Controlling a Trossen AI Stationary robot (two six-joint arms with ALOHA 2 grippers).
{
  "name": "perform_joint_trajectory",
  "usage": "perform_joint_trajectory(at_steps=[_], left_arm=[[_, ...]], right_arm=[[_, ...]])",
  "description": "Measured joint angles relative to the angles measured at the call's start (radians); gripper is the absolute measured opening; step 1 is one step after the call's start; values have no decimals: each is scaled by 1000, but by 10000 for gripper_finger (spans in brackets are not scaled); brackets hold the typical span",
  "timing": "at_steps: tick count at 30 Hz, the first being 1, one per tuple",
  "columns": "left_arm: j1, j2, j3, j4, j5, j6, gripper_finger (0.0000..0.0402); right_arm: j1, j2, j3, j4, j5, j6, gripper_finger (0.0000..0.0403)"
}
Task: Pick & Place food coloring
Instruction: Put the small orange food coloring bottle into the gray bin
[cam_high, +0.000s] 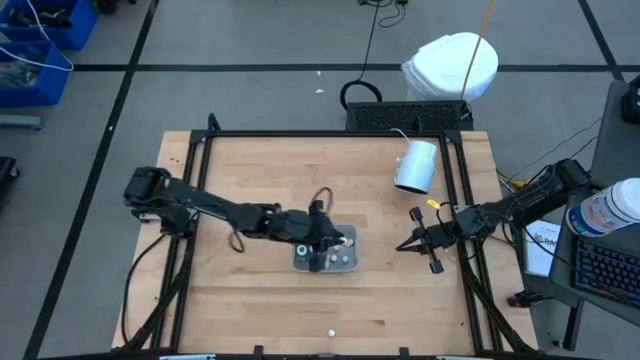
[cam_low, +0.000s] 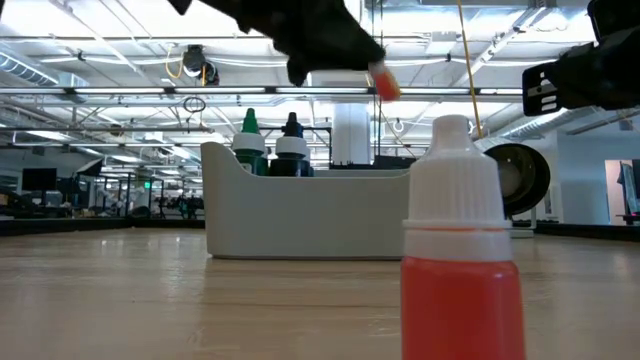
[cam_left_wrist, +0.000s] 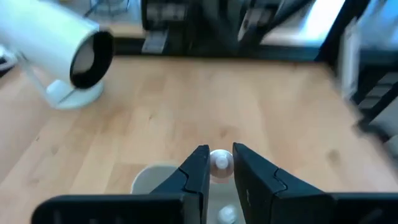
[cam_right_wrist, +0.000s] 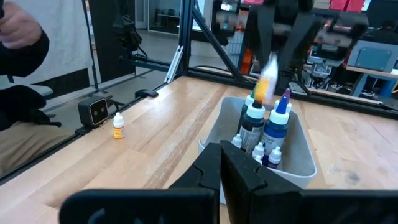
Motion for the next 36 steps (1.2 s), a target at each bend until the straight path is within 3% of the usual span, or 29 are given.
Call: perform_joint_trajectory(at_steps=[6, 12, 36], left_arm=[[-12, 122, 124, -136, -86, 61, 53], [-4, 187, 170, -170, -87, 65, 61], [20, 284, 172, -201, -147, 45, 66]], right_arm=[[0, 0, 0, -3, 0, 3, 0], [0, 0, 0, -9, 0, 1, 0], [0, 0, 0, -9, 0, 16, 0]])
